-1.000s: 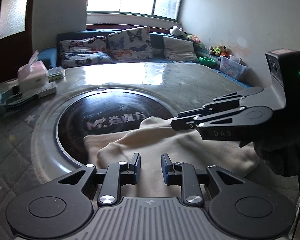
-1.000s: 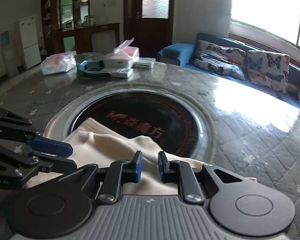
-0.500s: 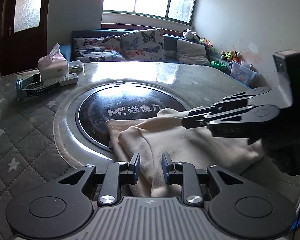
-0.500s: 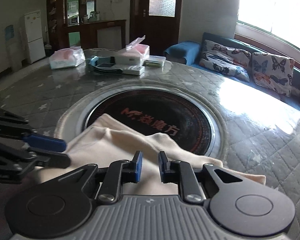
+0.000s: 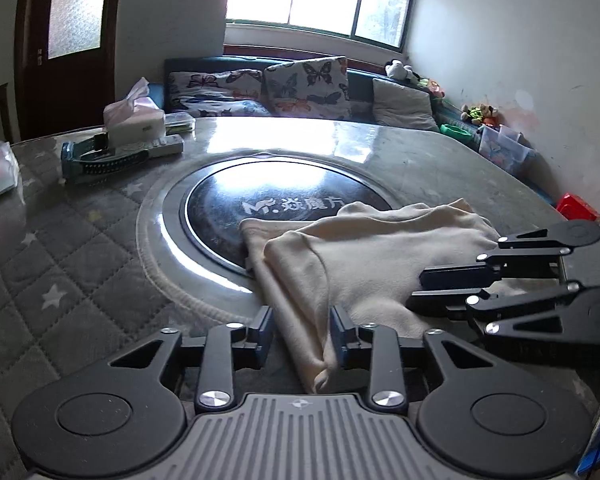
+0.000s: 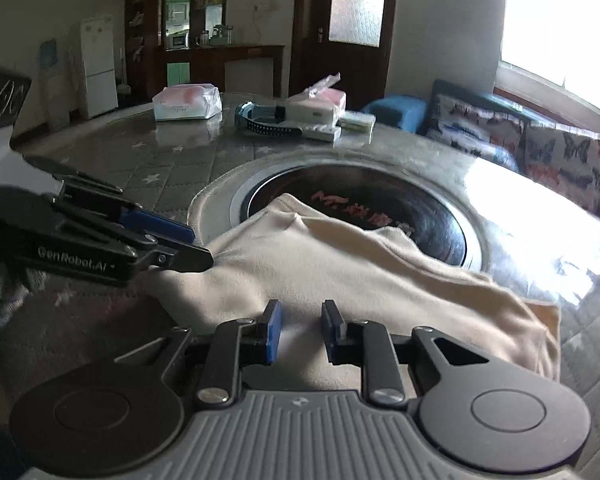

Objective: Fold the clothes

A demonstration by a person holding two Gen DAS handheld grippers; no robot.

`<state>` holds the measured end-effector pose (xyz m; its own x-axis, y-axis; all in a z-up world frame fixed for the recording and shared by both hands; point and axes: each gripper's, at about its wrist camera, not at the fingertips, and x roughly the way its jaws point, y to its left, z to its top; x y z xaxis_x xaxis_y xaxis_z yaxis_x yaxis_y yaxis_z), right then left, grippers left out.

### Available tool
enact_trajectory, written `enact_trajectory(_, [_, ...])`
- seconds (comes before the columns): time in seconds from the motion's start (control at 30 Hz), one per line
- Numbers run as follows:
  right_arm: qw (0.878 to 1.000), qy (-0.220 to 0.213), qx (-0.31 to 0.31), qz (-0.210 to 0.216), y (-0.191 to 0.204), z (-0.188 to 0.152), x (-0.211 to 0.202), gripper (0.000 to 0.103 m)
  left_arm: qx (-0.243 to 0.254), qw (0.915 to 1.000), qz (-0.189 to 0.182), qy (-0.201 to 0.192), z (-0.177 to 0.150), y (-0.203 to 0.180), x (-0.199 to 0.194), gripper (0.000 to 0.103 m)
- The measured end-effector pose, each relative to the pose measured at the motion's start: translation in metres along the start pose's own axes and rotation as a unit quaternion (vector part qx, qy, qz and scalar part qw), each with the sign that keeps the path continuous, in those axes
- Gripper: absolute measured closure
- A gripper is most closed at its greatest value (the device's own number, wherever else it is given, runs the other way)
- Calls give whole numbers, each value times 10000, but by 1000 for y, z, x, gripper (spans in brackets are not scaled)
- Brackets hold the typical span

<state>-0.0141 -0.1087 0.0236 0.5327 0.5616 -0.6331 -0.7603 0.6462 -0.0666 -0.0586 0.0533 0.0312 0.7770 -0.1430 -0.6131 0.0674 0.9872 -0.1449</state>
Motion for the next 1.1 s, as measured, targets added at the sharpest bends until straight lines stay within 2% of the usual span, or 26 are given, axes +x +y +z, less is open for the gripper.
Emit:
enact_trajectory(0.03, [10000, -20, 3, -2, 1, 1, -2, 81, -27, 10000, -4, -11, 0, 1, -2, 66])
enact_trajectory(0.1, [9999, -94, 18, 30, 2, 4, -6, 80, -75, 10000, 20, -45, 1, 2, -5, 53])
enact_trajectory(0.17, [9999, -142, -30, 62, 5, 6, -9, 70, -132, 9999, 40, -71, 1, 5, -8, 49])
enact_trajectory(0.23, [9998, -153, -49, 87, 9, 6, -8, 70, -195, 9998, 60, -86, 0, 8, -11, 45])
enact_trajectory(0.3, [9998, -164, -68, 112, 13, 7, -6, 70, -278, 9995, 121, -112, 0, 11, -13, 35])
enact_trajectory(0.43, [9996, -185, -106, 161, 20, 9, -3, 68, -412, 9987, 221, -200, -1, 19, -20, 20])
enact_trajectory(0.5, [9996, -196, -125, 186, 23, 9, -2, 68, -458, 9982, 274, -269, -1, 23, -24, 6])
enact_trajectory(0.57, [9995, -207, -144, 211, 27, 10, -1, 68, -520, 9976, 291, -364, 0, 26, -29, 0])
enact_trajectory(0.77, [9995, -139, -231, 153, 36, 8, 9, 68, -750, 9951, 418, -484, 3, 34, -34, 0])
enact_trajectory(1.0, [9995, -147, -243, 151, 41, 6, 9, 68, -960, 9929, 319, -626, 6, 34, -33, 0])
enact_trajectory(1.1, [9994, -263, -69, 196, 33, 6, -1, 66, -952, 9928, 310, -650, 10, 30, -31, 0])
